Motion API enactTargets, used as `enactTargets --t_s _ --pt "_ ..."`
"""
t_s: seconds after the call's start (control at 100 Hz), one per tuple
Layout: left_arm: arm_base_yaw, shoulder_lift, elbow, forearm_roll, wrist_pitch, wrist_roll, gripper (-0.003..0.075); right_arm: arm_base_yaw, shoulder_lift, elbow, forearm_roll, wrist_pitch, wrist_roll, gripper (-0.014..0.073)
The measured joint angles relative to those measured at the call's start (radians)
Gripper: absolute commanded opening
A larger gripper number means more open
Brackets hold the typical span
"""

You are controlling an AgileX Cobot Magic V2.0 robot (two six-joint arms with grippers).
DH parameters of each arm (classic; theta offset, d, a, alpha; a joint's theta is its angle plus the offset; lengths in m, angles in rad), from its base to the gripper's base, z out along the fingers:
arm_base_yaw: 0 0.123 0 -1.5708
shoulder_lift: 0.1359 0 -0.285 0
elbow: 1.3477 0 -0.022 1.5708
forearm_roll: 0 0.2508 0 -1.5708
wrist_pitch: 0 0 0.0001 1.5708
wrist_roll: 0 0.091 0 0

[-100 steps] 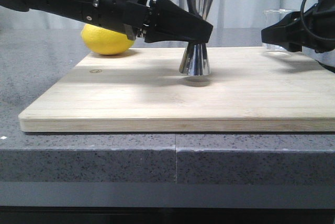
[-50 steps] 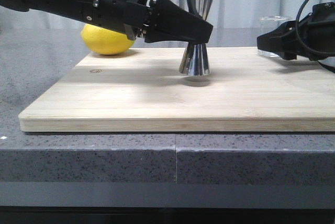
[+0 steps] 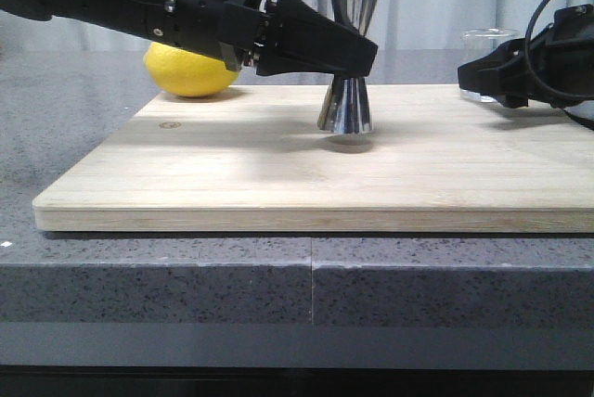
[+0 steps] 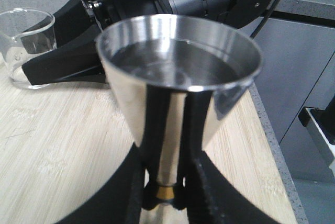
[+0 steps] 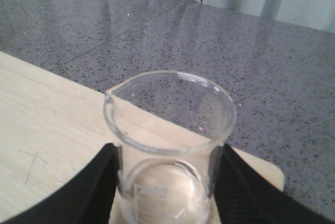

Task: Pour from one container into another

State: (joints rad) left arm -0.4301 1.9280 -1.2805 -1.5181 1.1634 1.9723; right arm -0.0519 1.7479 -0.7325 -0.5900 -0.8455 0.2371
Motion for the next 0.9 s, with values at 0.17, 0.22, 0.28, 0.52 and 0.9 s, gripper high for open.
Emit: enactTargets --t_s 0.17,0.22,0.28,0.52,0.9 --pt "0.0 0.0 0.0 0.0 0.0 0.0 -0.0021 0.0 0.0 0.0 0.0 0.002 0.0 0.0221" --pt "0.0 0.0 0.0 0.0 0.0 0.0 -0.0021 0.0 0.0 0.0 0.0 0.002 0.0 0.0223" --pt "0.0 0.0 0.0 0.0 0.0 0.0 -0.0021 0.0 0.0 0.0 0.002 0.002 -0.002 0.0222" --pt "0.0 0.0 0.0 0.0 0.0 0.0 -0.0021 0.0 0.0 -0.002 0.002 0.015 -0.002 0.0223" --pt "0.0 0.0 0.0 0.0 0.0 0.0 -0.0021 0.0 0.02 -0.007 0.009 -0.011 -0.002 0.0267"
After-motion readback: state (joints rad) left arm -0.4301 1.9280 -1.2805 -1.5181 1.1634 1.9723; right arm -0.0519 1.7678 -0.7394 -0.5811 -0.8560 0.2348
